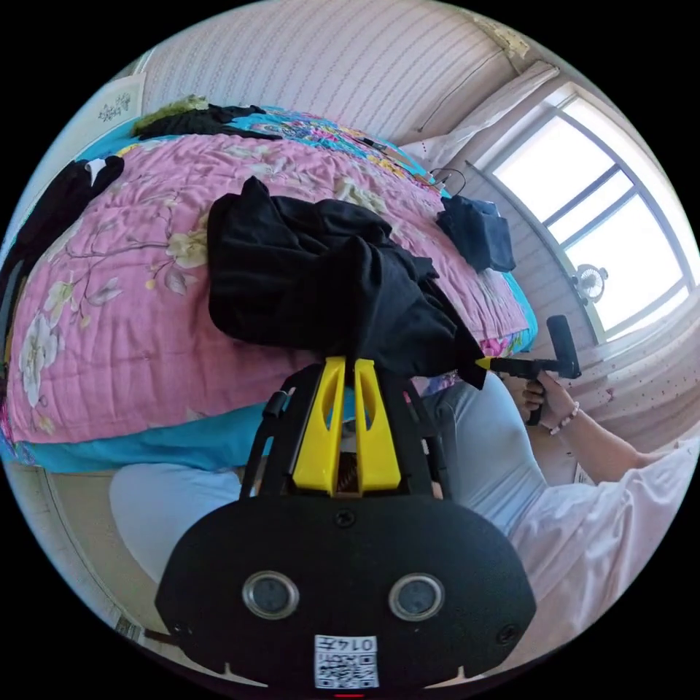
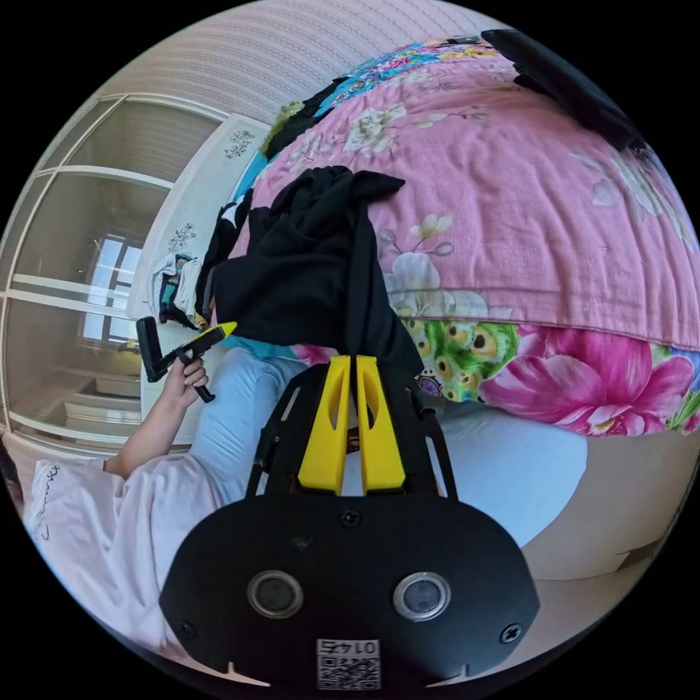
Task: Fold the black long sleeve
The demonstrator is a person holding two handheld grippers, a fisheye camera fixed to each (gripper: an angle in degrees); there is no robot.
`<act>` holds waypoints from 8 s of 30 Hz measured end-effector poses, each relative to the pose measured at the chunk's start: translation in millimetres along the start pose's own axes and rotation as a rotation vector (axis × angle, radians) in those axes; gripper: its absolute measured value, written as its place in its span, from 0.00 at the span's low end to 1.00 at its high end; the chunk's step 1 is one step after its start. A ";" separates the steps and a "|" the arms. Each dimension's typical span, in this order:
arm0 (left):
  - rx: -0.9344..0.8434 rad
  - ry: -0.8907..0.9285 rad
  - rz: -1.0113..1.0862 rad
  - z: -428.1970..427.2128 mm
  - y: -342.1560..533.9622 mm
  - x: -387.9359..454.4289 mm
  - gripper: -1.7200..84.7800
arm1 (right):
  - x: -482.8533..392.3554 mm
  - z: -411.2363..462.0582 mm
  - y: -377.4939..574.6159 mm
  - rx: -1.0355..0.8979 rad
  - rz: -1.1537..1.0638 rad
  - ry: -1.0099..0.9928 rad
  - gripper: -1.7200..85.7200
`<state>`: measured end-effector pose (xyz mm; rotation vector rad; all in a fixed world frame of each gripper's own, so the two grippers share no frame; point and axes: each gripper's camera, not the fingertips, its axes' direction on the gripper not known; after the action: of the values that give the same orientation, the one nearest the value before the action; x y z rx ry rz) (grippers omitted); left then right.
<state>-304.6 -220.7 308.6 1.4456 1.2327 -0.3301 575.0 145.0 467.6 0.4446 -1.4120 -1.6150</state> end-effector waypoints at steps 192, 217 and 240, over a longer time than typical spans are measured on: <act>-0.218 -0.147 0.518 625.6 179.3 -616.6 0.01 | 13.9 -326.6 -120.1 0.062 0.597 0.470 0.16; -0.186 -0.249 0.413 672.4 132.1 -594.8 0.01 | 154.3 -364.3 -163.1 0.157 0.642 0.267 0.03; -0.372 0.060 0.585 649.1 225.5 -363.0 0.01 | 271.0 -250.3 -94.5 0.311 0.738 0.070 0.02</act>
<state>5.4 -903.6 512.4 1.4181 0.8095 0.3262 588.6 -227.4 389.5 0.1177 -1.5359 -0.7865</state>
